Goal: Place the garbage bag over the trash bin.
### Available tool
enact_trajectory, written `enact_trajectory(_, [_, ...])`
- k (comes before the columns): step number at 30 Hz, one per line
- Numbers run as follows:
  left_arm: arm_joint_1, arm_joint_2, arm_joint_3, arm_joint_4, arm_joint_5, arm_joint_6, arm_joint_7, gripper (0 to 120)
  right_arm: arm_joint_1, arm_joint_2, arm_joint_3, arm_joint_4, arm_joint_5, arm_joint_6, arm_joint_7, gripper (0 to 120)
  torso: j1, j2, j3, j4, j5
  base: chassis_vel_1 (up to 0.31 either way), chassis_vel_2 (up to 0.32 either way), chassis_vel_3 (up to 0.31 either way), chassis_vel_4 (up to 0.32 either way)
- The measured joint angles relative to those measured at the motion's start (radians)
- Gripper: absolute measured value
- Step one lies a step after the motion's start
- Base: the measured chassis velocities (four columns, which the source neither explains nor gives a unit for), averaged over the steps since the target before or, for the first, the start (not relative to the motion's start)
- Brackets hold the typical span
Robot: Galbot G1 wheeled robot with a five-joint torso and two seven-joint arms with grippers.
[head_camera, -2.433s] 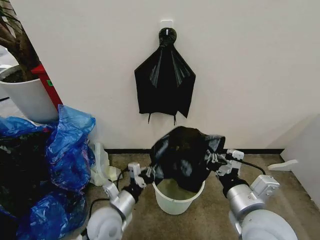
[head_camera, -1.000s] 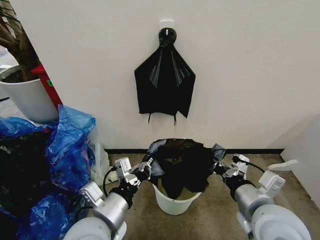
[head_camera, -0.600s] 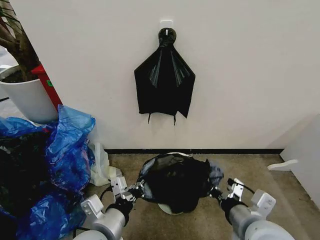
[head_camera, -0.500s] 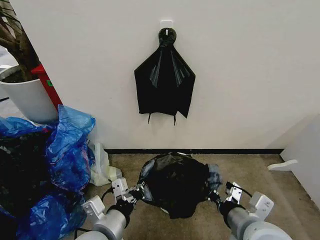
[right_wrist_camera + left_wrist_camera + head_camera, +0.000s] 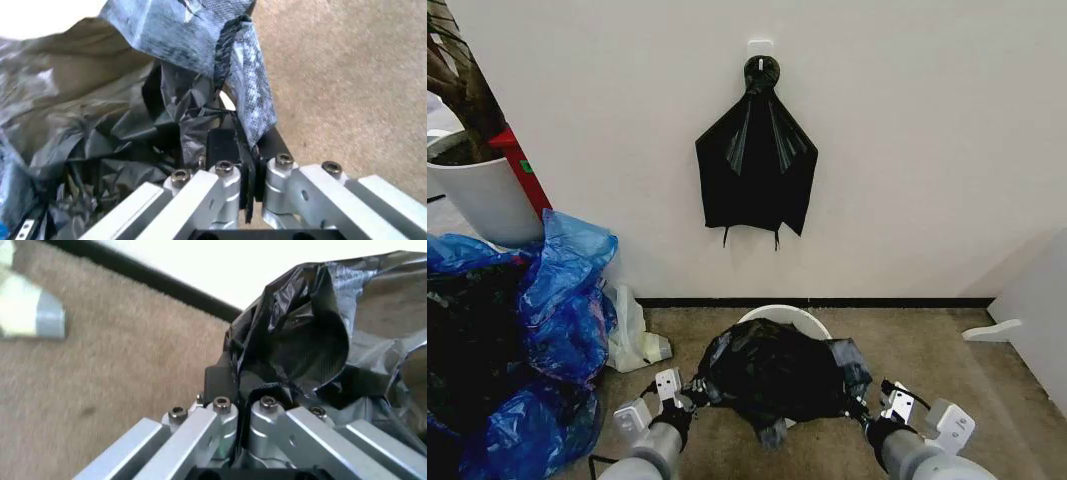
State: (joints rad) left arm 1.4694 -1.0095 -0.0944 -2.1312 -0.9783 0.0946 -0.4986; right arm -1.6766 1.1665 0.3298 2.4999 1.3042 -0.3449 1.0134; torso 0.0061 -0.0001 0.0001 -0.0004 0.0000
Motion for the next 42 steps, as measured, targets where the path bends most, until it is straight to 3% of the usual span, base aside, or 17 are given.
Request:
enact_trajectory(6, [-0.057,0.014,-0.002,0.047,0.008,0.059,0.063,0,-0.002,0.011,-0.001,-0.006,-0.046,-0.023,-0.059,0,0.000,0.000,0.000,0.0000,-0.0001,0.000,0.000,0.000,0.000])
enact_trajectory(15, [-0.055,0.017,0.006,0.078,0.064,0.082,0.075,0,0.000,0.031,-0.019,-0.057,-0.085,-0.024,-0.071,0,0.000,0.000,0.000,0.0000,0.0000,0.000,0.000,0.000,0.000])
enact_trajectory(27, [0.033,0.079,-0.026,-0.109,0.062,0.182,0.034,0,-0.051,0.020,-0.041,-0.001,-0.032,-0.021,0.021,0,0.000,0.000,0.000,0.0001,0.0001,0.000,0.000,0.000,0.000])
enact_trajectory(30, [0.044,0.082,-0.027,-0.110,0.066,0.188,0.031,0,-0.073,0.025,-0.045,-0.001,-0.044,-0.022,0.017,0,0.000,0.000,0.000,0.0000,0.0000,0.000,0.000,0.000,0.000])
enact_trajectory(36, [0.033,0.057,-0.013,0.000,0.104,0.184,0.056,0,-0.085,0.048,-0.051,-0.048,-0.082,-0.023,-0.017,0,0.000,0.000,0.000,0.0001,0.0000,0.000,0.000,0.000,0.000])
enact_trajectory(42, [-0.036,0.017,0.016,0.139,0.219,0.125,0.107,0,-0.065,0.063,-0.063,-0.101,-0.112,-0.023,-0.047,0,0.000,0.000,0.000,0.0003,-0.0001,0.000,0.000,0.000,0.000])
